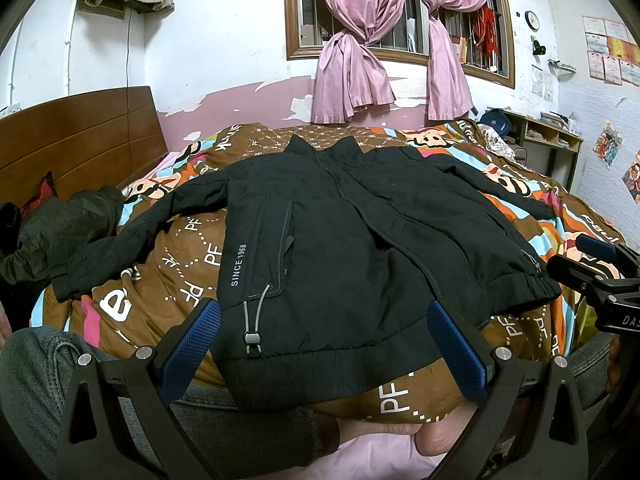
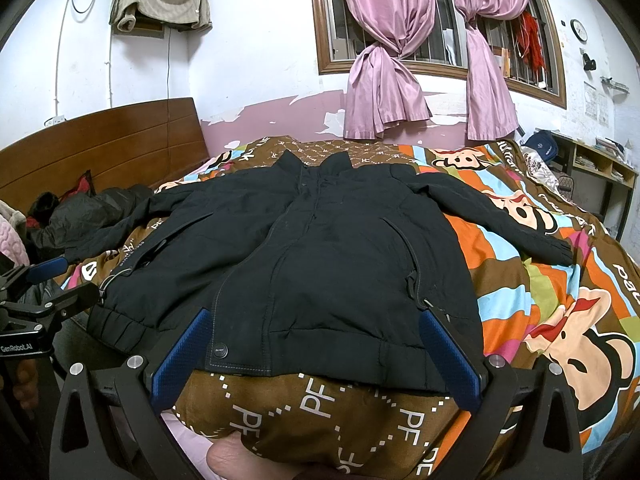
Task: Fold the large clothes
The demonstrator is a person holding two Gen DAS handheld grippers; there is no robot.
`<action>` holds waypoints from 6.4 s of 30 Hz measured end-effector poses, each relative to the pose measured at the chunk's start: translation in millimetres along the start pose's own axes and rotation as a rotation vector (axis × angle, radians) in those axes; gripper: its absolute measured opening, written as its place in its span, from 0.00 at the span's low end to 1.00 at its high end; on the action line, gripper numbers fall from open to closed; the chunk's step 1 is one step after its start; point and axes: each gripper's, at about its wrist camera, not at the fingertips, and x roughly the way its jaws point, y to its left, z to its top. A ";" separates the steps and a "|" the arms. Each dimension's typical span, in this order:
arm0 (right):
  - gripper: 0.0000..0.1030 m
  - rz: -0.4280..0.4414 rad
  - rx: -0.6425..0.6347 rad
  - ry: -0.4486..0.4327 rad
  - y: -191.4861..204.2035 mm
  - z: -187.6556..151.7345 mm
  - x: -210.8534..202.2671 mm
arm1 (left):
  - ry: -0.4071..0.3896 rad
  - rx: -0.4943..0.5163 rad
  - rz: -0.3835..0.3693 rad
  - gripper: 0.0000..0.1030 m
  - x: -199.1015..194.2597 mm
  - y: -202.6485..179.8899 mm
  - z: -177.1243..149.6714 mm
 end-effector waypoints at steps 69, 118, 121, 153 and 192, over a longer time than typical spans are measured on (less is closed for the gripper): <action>1.00 -0.025 0.012 0.035 -5.2 2.8 4.3 | 0.030 -0.003 0.016 0.98 6.8 -0.7 0.4; 1.00 -0.185 0.006 0.142 -100.9 290.9 132.0 | -0.051 0.059 0.136 0.98 110.2 24.8 230.2; 1.00 -0.215 0.090 0.110 -135.8 301.4 154.1 | -0.038 0.066 0.139 0.98 138.2 23.8 235.3; 0.97 -0.413 1.271 0.278 -474.3 65.8 233.4 | 0.293 0.008 -0.300 0.98 455.7 -90.0 214.4; 0.20 0.032 -0.582 0.354 -27.6 148.6 326.5 | 0.223 -0.628 -0.604 0.98 319.3 161.4 202.6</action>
